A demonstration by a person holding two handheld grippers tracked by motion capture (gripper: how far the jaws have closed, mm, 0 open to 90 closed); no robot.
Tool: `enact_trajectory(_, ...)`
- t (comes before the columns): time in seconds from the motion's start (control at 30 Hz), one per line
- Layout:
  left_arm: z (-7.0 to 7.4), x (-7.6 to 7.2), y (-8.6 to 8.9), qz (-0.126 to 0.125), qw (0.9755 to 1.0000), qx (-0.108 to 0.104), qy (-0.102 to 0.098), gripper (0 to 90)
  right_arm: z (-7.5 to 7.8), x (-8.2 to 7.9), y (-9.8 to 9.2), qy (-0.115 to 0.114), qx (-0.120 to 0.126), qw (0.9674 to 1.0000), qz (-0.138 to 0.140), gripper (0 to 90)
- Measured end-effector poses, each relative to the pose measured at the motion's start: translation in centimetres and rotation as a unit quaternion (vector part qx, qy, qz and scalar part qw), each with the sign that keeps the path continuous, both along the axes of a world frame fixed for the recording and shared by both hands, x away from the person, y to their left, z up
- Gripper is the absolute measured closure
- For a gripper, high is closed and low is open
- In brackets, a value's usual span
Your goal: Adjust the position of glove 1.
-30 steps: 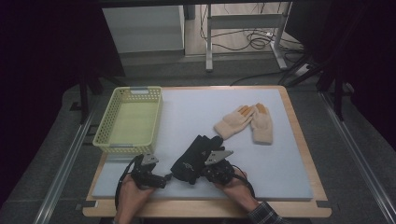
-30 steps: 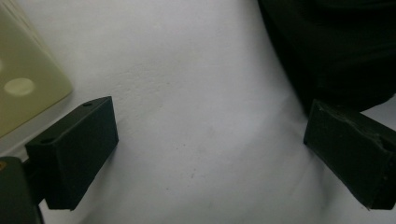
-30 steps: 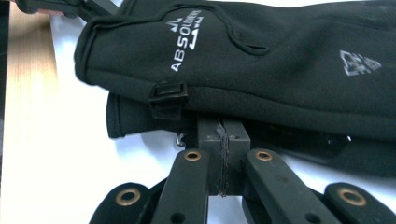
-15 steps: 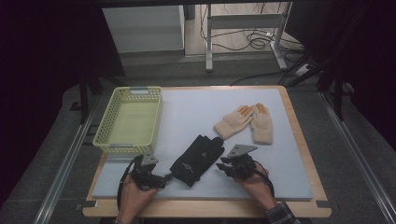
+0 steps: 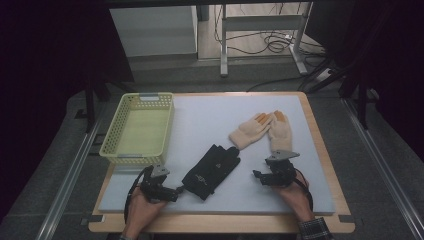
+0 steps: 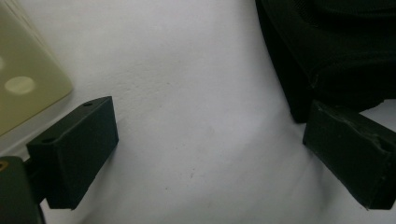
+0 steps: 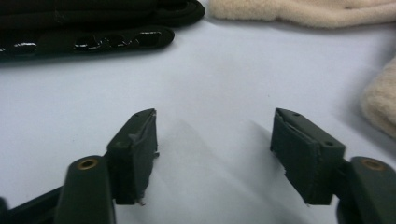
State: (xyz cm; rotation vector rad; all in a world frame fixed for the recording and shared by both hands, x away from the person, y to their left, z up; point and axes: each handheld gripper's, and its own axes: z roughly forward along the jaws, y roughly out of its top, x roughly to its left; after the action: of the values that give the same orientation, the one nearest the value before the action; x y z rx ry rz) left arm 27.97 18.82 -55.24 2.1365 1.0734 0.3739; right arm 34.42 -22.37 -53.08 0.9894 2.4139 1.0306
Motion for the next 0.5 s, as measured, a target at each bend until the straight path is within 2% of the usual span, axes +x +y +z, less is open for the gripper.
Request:
enact_trajectory(0.13, 0.1, 0.0, 0.2, -0.008, 1.0000, 0.002, 0.002, 5.5, -0.1, -0.1, 0.2, -0.001, -0.004, 1.0000, 0.004, 27.0)
enact_trajectory(0.17, 0.5, 0.0, 0.5, -0.012, 0.9999, -0.001, 0.009, 5.5, -0.1, 0.0, 0.1, -0.002, -0.007, 1.0000, 0.002, 25.6)
enact_trajectory(0.27, 1.2, -0.4, 0.8, -0.022, 0.9995, -0.017, 0.013, 4.9, -0.1, 0.0, 0.1, -0.002, -0.006, 1.0000, 0.002, 25.6)
enact_trajectory(0.33, 1.9, -0.7, 0.6, -0.040, 0.9986, -0.028, 0.019, 3.5, -0.1, 0.0, 0.1, -0.002, -0.006, 1.0000, 0.002, 25.5)
enact_trajectory(0.37, 1.9, -0.7, 0.6, -0.040, 0.9986, -0.028, 0.019, 2.2, -0.1, 0.0, 0.1, -0.002, -0.005, 1.0000, 0.002, 25.5)
enact_trajectory(0.4, 2.5, -0.9, 0.3, -0.058, 0.9978, -0.026, 0.022, 1.6, -0.1, 0.0, 0.1, -0.002, -0.005, 1.0000, 0.002, 25.6)
enact_trajectory(0.5, 3.2, -0.9, -0.3, -0.066, 0.9973, -0.025, 0.024, 0.6, -0.1, -0.1, 0.1, -0.003, -0.006, 1.0000, 0.002, 25.6)
